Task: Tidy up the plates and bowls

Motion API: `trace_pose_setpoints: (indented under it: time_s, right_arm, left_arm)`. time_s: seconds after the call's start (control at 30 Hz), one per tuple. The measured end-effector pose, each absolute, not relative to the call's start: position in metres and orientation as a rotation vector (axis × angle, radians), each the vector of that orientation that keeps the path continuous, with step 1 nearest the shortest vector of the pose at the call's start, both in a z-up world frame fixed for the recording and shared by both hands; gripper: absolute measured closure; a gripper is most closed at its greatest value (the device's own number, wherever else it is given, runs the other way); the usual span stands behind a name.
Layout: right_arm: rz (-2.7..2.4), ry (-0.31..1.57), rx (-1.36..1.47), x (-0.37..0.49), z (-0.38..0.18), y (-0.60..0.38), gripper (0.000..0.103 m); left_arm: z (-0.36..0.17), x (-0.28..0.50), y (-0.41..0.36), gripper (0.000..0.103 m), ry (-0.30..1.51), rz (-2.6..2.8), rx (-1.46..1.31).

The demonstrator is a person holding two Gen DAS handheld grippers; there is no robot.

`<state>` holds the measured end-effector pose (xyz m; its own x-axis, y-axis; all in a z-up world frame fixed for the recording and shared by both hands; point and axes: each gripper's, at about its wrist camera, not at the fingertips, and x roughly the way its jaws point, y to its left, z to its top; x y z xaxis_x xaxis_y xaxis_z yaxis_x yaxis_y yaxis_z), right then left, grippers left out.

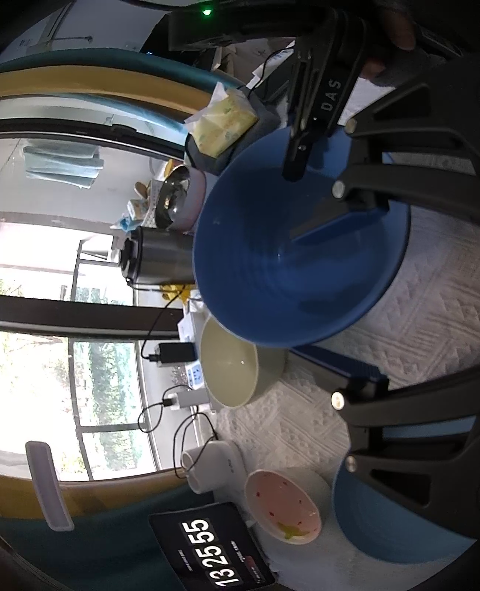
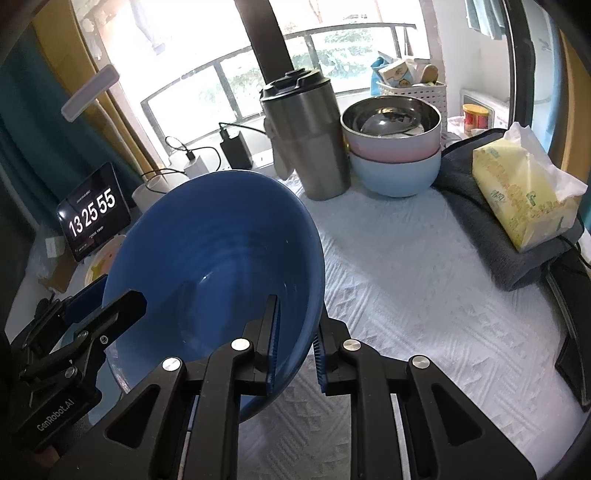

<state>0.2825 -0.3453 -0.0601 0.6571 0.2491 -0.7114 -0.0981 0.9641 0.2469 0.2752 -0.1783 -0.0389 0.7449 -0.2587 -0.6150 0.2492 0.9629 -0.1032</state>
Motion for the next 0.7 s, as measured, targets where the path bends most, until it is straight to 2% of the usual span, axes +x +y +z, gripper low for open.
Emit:
trace_pose_setpoints:
  time_s: [0.4,0.53,0.7]
  right_arm:
    - [0.208,0.874,0.17,0.273,-0.069,-0.321,0.083]
    - [0.204,0.883,0.173,0.271,-0.071,-0.316,0.075]
    - [0.183,0.888,0.184,0.269,-0.072,-0.315,0.073]
  left_arm:
    - [-0.047,0.263,-0.158,0.045,0.707,-0.264,-0.019]
    - [-0.053,0.261,-0.156,0.045,0.731,-0.28,-0.008]
    - [-0.055,0.257,-0.156,0.045,0.746,-0.308,-0.001]
